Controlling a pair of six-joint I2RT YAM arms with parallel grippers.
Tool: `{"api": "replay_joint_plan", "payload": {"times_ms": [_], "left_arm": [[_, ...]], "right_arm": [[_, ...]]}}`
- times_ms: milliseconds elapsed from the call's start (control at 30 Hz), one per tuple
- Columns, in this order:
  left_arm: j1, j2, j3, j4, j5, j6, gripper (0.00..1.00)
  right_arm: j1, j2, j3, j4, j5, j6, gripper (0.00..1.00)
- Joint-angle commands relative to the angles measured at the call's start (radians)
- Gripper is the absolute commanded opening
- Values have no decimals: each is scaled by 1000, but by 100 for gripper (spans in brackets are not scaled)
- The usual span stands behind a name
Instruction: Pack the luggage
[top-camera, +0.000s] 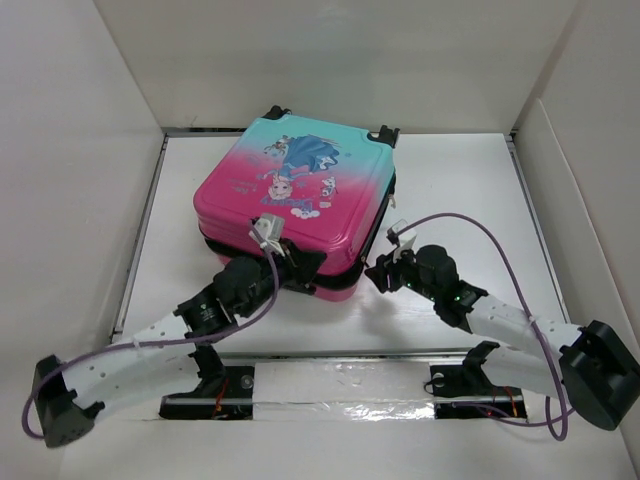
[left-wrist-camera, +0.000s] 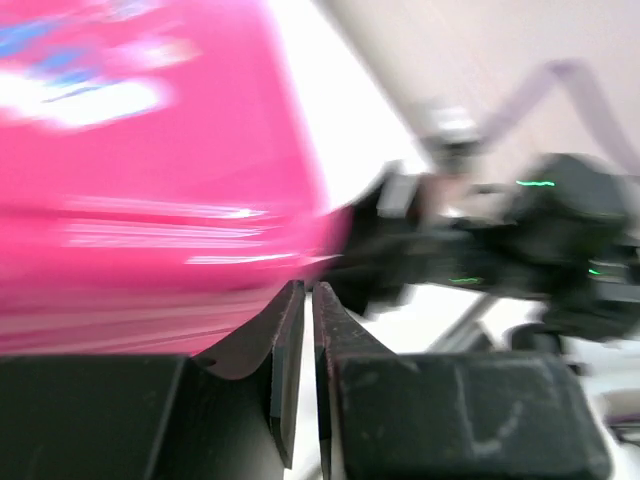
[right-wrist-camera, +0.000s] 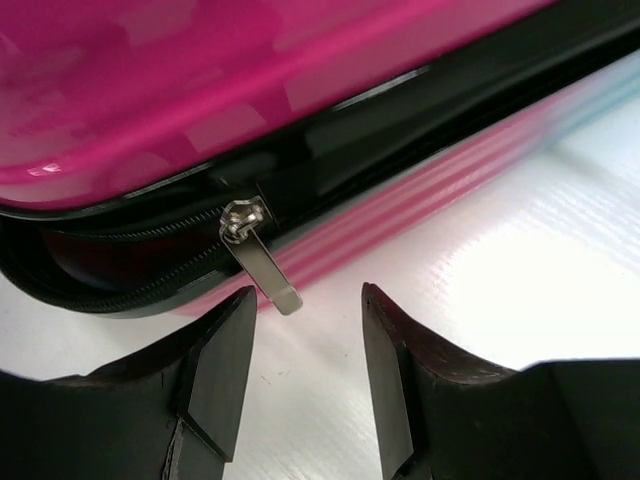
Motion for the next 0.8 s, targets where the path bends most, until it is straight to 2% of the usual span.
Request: {"api": "replay_joint_plan", "payload": {"times_ms": [0, 33, 100, 167, 200, 333, 467, 667, 767], "left_arm": [[-272, 31, 94, 108, -318, 122, 6], [-345, 39, 88, 106, -515, 134, 6], [-508, 39, 68, 61, -655, 95, 6], [-556, 7, 12, 1, -744, 9, 6], [-565, -8, -13, -51, -743, -91, 5], [-565, -73, -154, -180, -706, -305, 6], [-565, -41, -205, -164, -663, -341, 9], [-565, 94, -168, -92, -687, -303, 17], [-504, 126, -151, -53, -627, -277, 21]], "right_arm": [[12, -26, 43, 3, 25, -42, 52], [12, -24, 45, 3, 25, -49, 52], [12, -21, 48, 11, 12, -54, 52], [12, -11, 56, 11, 6, -62, 52], [12, -8, 57, 7, 6, -63, 52], [12, 12, 66, 10, 6, -72, 48], [12, 3, 74, 14, 15, -85, 43], [12, 34, 114, 23, 3, -97, 44], [24, 77, 154, -24, -26, -97, 47]]}}
